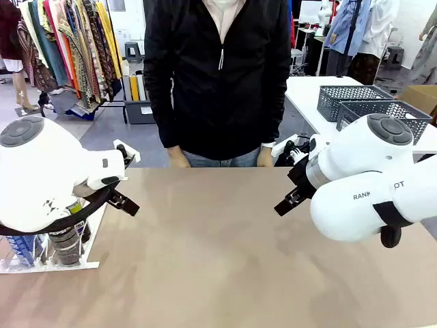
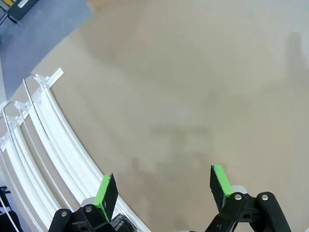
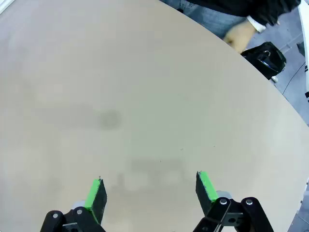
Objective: Retrieve and store the cans from the dispenser.
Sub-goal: Pick up one can from the Automatic Can Dispenser and place it in the middle of the table.
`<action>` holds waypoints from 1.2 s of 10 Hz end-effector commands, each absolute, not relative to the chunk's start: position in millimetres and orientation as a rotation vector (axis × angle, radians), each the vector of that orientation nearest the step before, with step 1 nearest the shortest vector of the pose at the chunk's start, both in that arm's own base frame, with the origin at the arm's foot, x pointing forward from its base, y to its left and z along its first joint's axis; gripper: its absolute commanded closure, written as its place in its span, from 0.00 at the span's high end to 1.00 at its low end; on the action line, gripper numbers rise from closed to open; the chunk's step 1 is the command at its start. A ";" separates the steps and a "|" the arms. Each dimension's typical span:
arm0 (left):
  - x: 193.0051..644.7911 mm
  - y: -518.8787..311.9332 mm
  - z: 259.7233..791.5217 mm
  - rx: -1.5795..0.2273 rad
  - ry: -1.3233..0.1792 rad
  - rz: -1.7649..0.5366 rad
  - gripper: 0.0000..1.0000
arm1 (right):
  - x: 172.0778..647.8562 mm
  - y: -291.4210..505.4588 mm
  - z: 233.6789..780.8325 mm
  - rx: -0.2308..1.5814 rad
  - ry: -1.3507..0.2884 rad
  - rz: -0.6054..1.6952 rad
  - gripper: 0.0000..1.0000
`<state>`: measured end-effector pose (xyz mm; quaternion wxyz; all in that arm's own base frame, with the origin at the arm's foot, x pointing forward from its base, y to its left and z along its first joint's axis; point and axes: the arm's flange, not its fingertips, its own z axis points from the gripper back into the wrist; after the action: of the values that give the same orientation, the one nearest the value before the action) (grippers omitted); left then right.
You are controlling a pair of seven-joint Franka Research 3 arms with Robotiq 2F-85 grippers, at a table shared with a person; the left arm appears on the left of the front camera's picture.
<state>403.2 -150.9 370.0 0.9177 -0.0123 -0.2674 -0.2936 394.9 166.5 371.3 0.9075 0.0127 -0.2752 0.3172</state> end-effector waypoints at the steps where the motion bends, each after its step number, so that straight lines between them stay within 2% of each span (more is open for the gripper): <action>1: 403.2 -150.9 370.1 -0.025 -0.550 -0.604 1.00 | 394.9 166.5 371.3 0.026 -0.568 0.655 1.00; 12: 403.2 -150.9 370.1 -0.025 -0.550 -0.604 1.00 | 394.9 166.5 371.3 0.026 -0.568 0.655 1.00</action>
<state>403.3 -150.9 370.0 0.9178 -0.0124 -0.2674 -0.2933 394.8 166.5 371.3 0.9074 0.0126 -0.2752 0.3173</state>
